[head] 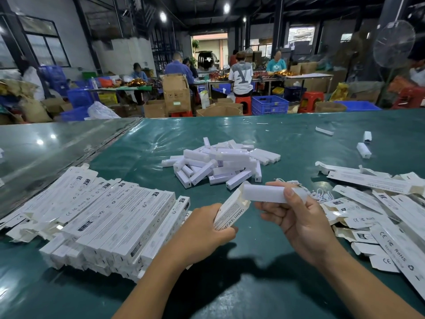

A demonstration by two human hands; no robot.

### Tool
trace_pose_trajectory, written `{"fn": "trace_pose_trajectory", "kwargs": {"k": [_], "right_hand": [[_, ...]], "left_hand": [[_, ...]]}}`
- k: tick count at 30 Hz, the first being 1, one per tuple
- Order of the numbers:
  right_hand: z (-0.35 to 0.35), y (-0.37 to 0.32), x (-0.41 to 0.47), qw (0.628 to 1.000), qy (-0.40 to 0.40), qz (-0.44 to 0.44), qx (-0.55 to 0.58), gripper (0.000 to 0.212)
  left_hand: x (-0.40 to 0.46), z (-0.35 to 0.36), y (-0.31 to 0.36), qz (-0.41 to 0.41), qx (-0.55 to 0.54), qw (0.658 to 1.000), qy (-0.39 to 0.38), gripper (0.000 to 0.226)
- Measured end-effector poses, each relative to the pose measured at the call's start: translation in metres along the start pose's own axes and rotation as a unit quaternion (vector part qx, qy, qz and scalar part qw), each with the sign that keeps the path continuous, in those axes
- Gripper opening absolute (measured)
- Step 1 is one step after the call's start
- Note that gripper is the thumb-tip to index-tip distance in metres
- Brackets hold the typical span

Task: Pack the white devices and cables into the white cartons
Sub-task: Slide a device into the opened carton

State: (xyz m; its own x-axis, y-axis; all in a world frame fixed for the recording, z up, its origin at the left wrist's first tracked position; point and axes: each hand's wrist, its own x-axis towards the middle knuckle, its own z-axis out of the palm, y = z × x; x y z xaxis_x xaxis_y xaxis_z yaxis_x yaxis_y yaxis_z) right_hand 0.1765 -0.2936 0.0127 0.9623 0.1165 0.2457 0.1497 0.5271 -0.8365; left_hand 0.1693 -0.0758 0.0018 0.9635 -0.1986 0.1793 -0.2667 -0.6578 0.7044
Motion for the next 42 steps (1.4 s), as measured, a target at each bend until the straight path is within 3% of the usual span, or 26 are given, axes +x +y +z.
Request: {"fn": "trace_pose_trajectory", "kwargs": {"k": [5,12,19,26,34,37,42], "right_hand": [[-0.002,0.0,0.001,0.998,0.029,-0.001,-0.047,0.033],[-0.005,0.0,0.002,0.998,0.028,-0.016,-0.054,0.028],[-0.011,-0.002,0.006,0.993,0.045,-0.035,-0.1,0.049],[-0.014,-0.009,0.005,0.992,-0.005,-0.038,-0.12,0.019],[-0.019,-0.022,0.004,0.972,-0.033,-0.068,-0.223,0.033],[-0.018,-0.02,0.002,0.966,-0.066,-0.039,-0.247,0.032],[-0.01,-0.008,0.0,0.972,-0.082,-0.009,-0.219,0.04]], "left_hand": [[-0.002,0.0,0.004,-0.006,-0.053,0.998,-0.018,0.023],[-0.005,0.0,0.01,0.013,-0.016,0.999,-0.034,0.023],[-0.005,-0.002,0.012,0.015,-0.02,0.999,-0.038,0.022],[-0.009,-0.002,0.014,0.04,-0.015,0.997,-0.069,0.023],[-0.008,0.0,0.014,0.062,0.008,0.994,-0.092,0.025],[-0.008,0.002,0.012,0.076,0.028,0.992,-0.1,0.027],[-0.006,0.002,0.011,0.081,0.023,0.994,-0.075,0.029]]}}
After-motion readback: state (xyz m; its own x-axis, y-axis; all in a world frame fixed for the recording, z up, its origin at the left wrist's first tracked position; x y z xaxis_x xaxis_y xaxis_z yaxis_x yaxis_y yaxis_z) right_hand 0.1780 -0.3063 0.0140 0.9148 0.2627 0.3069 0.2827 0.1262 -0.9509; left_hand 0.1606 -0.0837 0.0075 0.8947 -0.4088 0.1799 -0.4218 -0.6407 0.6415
